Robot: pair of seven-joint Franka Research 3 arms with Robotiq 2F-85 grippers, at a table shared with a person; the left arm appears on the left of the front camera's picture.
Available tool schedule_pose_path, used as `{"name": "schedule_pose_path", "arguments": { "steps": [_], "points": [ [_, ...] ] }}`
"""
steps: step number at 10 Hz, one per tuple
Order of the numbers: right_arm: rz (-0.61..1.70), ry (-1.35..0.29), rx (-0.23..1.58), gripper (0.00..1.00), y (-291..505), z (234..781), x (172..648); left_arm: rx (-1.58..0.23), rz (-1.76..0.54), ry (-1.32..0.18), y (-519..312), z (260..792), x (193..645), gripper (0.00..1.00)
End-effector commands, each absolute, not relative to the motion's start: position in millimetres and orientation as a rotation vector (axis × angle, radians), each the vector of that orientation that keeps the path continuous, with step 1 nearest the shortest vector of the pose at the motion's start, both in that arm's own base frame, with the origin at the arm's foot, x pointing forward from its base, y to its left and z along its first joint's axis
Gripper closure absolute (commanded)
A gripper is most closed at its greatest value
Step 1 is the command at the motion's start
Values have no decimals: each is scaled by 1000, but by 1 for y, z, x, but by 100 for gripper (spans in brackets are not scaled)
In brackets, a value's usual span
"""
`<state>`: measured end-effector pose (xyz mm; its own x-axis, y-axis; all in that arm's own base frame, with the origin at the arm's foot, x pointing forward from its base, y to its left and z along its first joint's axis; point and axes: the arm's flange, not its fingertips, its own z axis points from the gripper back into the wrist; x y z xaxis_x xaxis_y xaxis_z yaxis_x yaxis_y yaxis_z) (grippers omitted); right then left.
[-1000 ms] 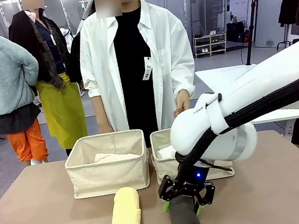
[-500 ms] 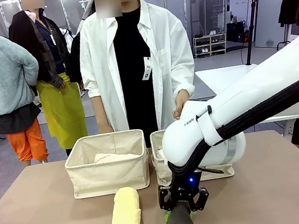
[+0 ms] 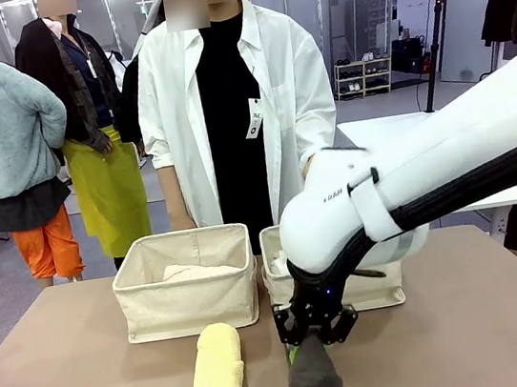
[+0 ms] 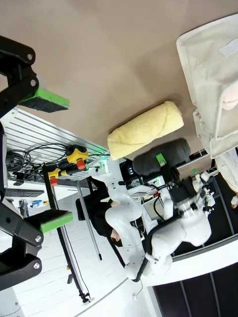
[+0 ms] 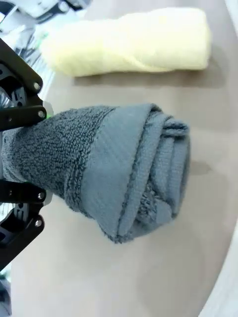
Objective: Divide the towels into two baskets.
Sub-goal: Pick up one hotel-folded towel from the bottom of the table and place it in the Fabric basket indicated by the person.
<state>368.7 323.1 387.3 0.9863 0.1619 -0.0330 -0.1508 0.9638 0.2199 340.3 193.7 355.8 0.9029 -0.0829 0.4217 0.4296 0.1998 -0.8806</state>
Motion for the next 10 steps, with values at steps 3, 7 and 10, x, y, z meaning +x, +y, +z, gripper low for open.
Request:
{"name": "schedule_pose_path", "arguments": {
  "steps": [3, 7, 10],
  "points": [
    [838, 44, -42, 100, 330, 492, 373, -1340, -378, -316, 196, 357, 338, 0],
    [1602, -110, -186, 100, 330, 542, 374, -1340, -378, -316, 196, 357, 338, 0],
    [1367, -19, -194, 100, 340, 547, 375, -1340, -378, -316, 196, 357, 338, 0]
  ]
}}
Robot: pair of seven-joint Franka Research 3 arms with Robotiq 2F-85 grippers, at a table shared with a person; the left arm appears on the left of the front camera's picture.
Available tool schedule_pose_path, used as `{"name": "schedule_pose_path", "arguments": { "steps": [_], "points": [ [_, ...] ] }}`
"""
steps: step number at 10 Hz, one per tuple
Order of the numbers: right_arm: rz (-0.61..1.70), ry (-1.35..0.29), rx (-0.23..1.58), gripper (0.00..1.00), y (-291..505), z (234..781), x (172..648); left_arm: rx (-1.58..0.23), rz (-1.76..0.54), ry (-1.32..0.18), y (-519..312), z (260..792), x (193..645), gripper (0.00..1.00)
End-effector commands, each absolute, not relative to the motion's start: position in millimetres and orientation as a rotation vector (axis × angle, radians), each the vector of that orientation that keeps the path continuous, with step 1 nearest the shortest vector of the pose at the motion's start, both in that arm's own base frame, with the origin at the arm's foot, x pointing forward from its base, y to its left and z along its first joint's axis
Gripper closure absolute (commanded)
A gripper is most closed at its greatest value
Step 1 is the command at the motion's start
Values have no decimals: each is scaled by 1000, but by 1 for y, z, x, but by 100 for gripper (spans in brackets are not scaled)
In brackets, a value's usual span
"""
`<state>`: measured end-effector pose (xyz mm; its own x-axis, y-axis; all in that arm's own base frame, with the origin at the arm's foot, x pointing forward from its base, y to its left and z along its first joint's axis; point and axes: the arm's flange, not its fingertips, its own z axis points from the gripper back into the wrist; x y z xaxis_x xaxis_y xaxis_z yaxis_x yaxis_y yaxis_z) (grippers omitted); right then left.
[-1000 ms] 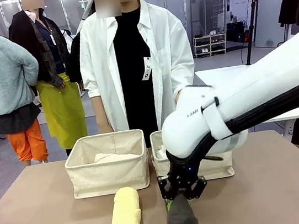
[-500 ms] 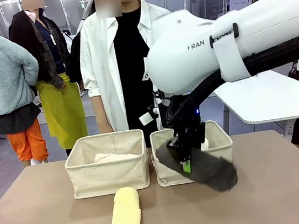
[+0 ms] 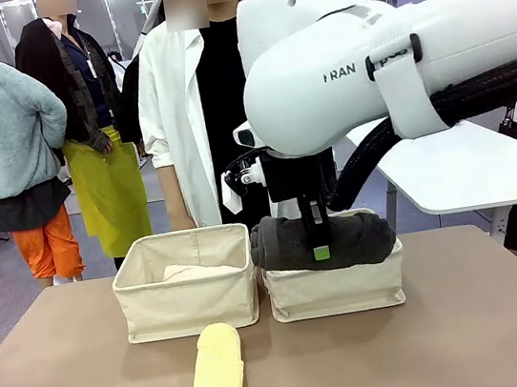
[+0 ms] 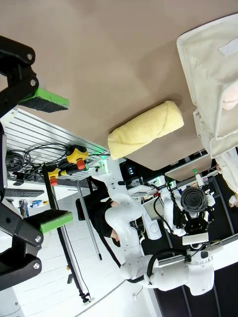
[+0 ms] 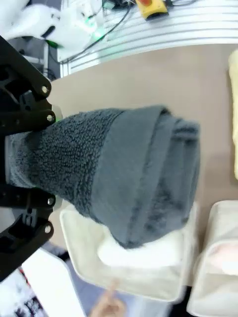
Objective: Divide the towels into two baskets.
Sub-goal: Pick up one hotel-folded towel from the bottom of the table and place it in the Fabric basket indicated by the person.
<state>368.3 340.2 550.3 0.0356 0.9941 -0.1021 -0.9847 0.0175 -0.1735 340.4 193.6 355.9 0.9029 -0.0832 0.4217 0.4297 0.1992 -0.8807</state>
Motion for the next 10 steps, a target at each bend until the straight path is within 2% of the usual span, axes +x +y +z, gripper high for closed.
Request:
{"name": "schedule_pose_path", "arguments": {
  "steps": [1, 2, 3, 4, 7, 10],
  "points": [
    [1367, -19, -194, 100, 340, 547, 375, -1340, -378, -316, 196, 357, 338, 0],
    [1367, -19, -194, 100, 340, 547, 375, -1340, -378, -316, 196, 357, 338, 0],
    [1490, -42, -212, 59, 338, 547, 371, -1340, -378, -316, 196, 357, 338, 0],
    [1481, -65, -331, 59, 333, 544, 394, -1340, -378, -316, 196, 357, 338, 0],
    [1565, -34, -341, 59, 331, 533, 462, -1340, -378, -316, 196, 357, 338, 0],
    [1632, -1, -386, 59, 332, 493, 520, -1340, -378, -316, 196, 357, 338, 0]
  ]
}}
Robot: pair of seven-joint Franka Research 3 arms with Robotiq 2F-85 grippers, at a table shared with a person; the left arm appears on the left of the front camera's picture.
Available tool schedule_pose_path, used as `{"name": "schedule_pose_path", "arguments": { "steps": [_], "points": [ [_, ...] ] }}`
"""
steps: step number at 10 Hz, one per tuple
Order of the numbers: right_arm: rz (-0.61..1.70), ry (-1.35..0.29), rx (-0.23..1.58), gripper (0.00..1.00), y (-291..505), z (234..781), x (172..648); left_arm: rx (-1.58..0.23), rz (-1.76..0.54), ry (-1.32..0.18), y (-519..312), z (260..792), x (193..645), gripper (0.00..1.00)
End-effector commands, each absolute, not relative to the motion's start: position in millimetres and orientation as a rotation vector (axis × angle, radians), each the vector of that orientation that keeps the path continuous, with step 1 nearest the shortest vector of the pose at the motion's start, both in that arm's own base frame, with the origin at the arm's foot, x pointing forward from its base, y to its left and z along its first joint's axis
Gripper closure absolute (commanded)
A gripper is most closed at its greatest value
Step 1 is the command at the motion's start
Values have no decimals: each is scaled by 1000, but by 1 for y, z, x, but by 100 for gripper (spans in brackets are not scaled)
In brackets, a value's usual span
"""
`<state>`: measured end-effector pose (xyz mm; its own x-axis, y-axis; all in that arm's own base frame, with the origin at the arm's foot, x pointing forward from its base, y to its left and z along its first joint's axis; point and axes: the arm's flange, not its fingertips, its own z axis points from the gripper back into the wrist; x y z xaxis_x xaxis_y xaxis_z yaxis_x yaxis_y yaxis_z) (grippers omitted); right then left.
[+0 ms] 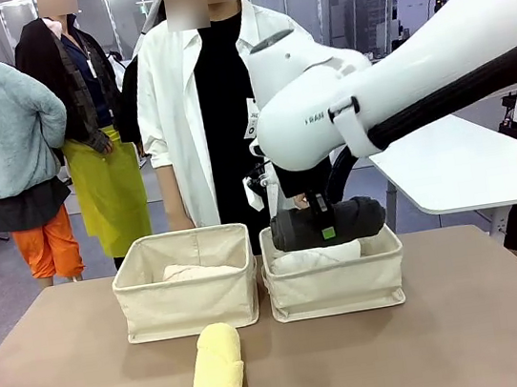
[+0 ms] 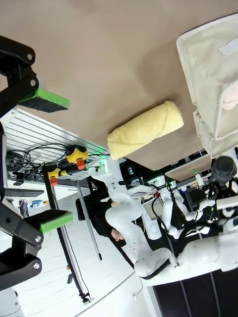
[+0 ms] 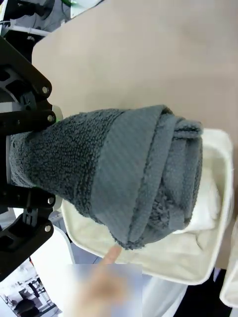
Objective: Divide the towels into two baskets.
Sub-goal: Pick up one hotel-folded towel from the bottom of the table and place it in the Fabric basket indicated by the person.
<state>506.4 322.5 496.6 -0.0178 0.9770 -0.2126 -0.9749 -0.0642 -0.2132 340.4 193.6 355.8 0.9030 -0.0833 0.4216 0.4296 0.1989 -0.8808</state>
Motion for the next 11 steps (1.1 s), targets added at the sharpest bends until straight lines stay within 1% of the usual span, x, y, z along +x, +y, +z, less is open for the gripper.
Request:
{"name": "schedule_pose_path", "arguments": {
  "steps": [1, 2, 3, 4, 5, 6, 7, 8, 10, 11],
  "points": [
    [1646, -9, -388, 59, 334, 476, 536, -1340, -378, -316, 196, 357, 338, 0],
    [1669, -8, -405, 59, 334, 464, 546, -1340, -378, -316, 196, 357, 338, 0],
    [1691, 14, -442, 52, 331, 453, 553, -1340, -378, -316, 196, 357, 338, 0],
    [1698, 23, -417, 45, 330, 449, 555, -1340, -378, -316, 196, 357, 338, 0],
    [1694, 28, -426, 27, 331, 446, 555, -1340, -378, -316, 196, 357, 338, 0],
    [1687, 32, -430, 20, 331, 442, 552, -1340, -378, -316, 196, 357, 338, 0],
    [1680, 46, -422, 2, 330, 439, 551, -1340, -378, -316, 196, 357, 338, 0],
    [1672, 56, -426, 0, 329, 439, 548, -1340, -378, -316, 196, 357, 338, 0],
    [1647, 44, -425, 2, 326, 445, 544, -1340, -378, -316, 196, 357, 338, 0],
    [1604, 58, -449, 0, 324, 447, 539, -1340, -378, -316, 196, 357, 338, 0]
  ]
}}
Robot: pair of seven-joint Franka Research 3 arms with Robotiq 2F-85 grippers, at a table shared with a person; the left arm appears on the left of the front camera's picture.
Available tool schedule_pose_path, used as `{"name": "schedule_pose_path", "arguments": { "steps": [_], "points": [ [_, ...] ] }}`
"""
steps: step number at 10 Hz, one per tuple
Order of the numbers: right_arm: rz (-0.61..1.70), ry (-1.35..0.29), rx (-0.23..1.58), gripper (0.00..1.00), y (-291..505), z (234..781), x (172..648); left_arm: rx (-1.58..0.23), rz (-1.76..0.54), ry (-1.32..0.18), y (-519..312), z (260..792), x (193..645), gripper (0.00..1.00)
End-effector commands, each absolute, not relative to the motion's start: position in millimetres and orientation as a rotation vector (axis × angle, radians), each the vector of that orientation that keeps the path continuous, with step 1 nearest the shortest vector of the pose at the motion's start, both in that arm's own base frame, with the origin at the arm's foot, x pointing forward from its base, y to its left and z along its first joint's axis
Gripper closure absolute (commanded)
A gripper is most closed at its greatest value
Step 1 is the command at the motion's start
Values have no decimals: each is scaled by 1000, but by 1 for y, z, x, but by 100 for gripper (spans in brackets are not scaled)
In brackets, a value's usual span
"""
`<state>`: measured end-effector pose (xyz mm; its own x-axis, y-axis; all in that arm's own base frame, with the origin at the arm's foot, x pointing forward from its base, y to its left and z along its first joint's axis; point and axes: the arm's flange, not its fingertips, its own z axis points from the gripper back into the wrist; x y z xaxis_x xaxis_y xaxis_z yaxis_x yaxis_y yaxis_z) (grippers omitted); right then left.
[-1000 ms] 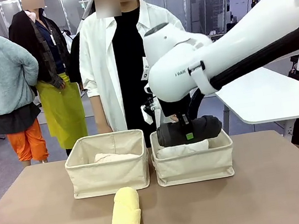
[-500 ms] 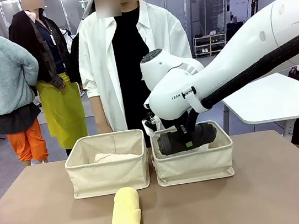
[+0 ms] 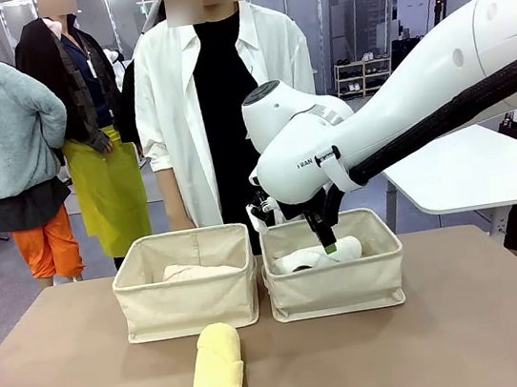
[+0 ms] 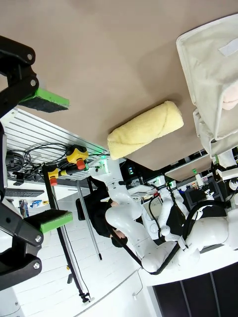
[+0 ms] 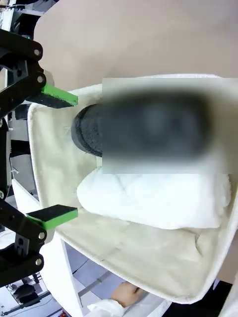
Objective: Divide the towels into two baskets.
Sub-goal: Pick up one hotel-folded towel from the bottom of the table and place it in the Fabric basket indicated by the person.
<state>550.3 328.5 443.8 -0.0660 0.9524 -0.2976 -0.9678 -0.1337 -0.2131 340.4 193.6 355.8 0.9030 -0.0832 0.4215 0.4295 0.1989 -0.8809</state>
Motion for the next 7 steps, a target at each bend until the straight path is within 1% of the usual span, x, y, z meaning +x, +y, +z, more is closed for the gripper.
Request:
{"name": "schedule_pose_path", "arguments": {
  "steps": [1, 7],
  "points": [
    [1665, 45, -415, 0, 330, 440, 552, -1340, -378, -316, 196, 357, 338, 0],
    [1665, 45, -415, 0, 330, 440, 552, -1340, -378, -316, 196, 357, 338, 0]
  ]
}}
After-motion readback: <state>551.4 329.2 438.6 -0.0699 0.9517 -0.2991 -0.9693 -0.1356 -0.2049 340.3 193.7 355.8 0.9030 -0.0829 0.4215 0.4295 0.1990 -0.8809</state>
